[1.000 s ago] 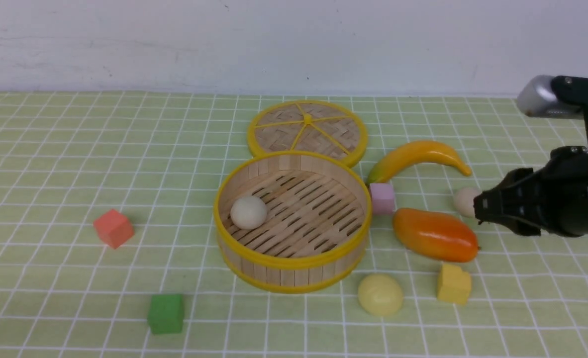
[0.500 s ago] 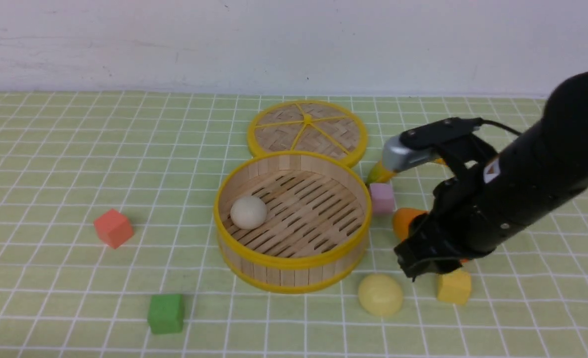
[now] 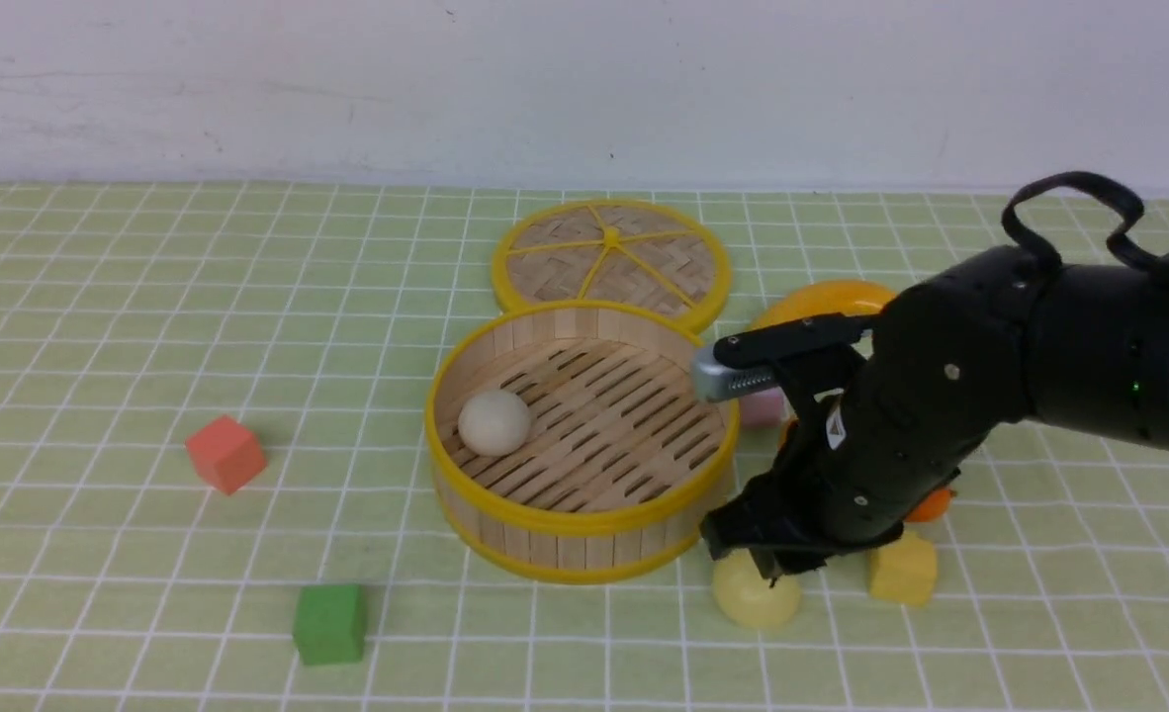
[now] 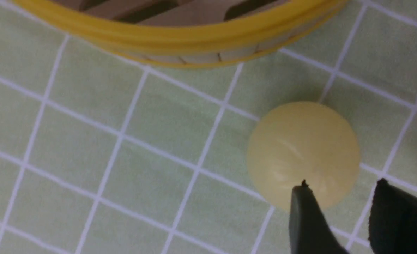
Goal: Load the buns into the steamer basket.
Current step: Use the right arm to grab a steamed stuffed bun
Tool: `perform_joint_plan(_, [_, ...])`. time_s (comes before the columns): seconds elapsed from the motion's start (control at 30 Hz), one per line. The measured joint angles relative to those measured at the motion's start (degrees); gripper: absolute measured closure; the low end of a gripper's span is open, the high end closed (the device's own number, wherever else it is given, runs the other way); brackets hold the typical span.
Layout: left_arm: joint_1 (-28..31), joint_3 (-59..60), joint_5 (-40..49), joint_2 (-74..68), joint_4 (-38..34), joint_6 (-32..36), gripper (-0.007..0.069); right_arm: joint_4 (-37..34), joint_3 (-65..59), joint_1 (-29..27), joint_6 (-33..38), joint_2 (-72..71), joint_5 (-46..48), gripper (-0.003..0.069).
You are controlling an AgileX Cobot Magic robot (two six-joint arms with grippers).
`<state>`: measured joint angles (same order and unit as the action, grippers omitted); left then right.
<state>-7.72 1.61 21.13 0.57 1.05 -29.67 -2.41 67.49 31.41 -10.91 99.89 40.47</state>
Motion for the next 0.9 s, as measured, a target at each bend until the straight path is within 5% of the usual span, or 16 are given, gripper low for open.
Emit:
perform_joint_plan(0.4, [0.00,0.00,0.00,0.00,0.01,0.00,0.0596,0.61,0.13,0.00,-4.91,6.15,-4.88,0.0433])
perform_joint_plan(0.63, [0.00,0.00,0.00,0.00,0.01,0.00,0.0596,0.84,0.35,0.00,-5.17,6.22,-4.69,0.0639])
perform_joint_plan(0.9, [0.00,0.00,0.00,0.00,0.01,0.00,0.0589,0.84,0.55,0.00,-5.17,0.08,-1.27,0.0657])
